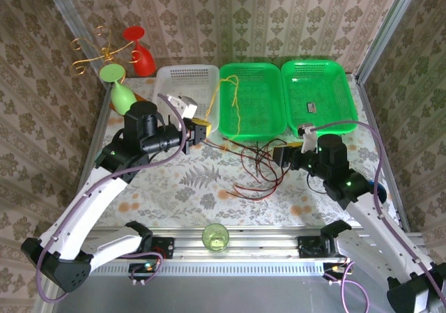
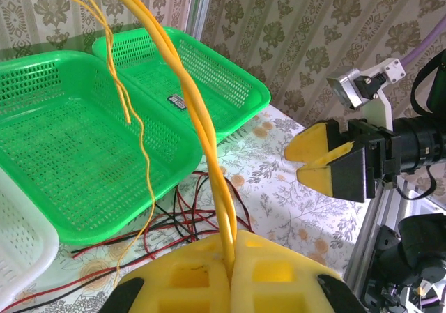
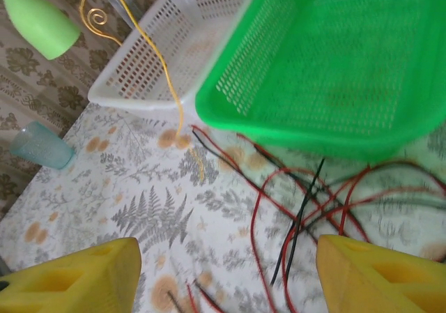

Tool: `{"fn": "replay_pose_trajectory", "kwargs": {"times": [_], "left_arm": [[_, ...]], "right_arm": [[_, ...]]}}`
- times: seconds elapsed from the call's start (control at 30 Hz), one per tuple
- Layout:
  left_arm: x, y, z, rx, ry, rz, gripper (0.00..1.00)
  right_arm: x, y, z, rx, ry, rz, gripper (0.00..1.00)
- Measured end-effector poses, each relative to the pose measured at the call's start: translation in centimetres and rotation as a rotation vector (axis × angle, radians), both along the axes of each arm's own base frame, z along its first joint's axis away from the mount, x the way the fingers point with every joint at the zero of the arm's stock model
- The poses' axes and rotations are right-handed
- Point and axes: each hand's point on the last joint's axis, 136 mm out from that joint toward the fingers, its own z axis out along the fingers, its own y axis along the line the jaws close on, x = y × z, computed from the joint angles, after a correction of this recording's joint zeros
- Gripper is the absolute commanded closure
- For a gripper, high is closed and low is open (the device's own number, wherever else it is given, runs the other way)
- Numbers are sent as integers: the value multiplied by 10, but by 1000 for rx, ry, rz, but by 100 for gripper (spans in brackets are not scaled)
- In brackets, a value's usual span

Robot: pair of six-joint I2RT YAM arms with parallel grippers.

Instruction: Untangle the cables

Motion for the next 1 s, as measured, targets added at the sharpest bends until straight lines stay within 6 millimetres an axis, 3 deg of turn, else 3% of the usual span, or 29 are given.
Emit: {"fn": "replay_pose_trajectory", "kwargs": {"times": [0.1, 0.3, 0.47, 0.6, 0.73, 1.0], "left_arm": [[-1, -1, 2, -10, 5, -5, 100], [-2, -2, 4, -26, 18, -11, 100], [-2, -2, 4, -35, 29, -6, 100], [2, -5, 5, -71, 38, 4, 100], [14, -13, -3, -106, 95, 23, 100], [37, -21, -13, -146, 194, 84, 100]], "right_arm": [[14, 10, 8, -29, -79, 51, 31], [54, 48, 12, -55, -106, 183, 31], [66, 81, 29, -39, -149, 277, 31], [51, 112, 49, -32, -218, 372, 32], [28, 138, 54, -33, -263, 474, 33], [2, 156, 78, -11, -376, 567, 41]]}}
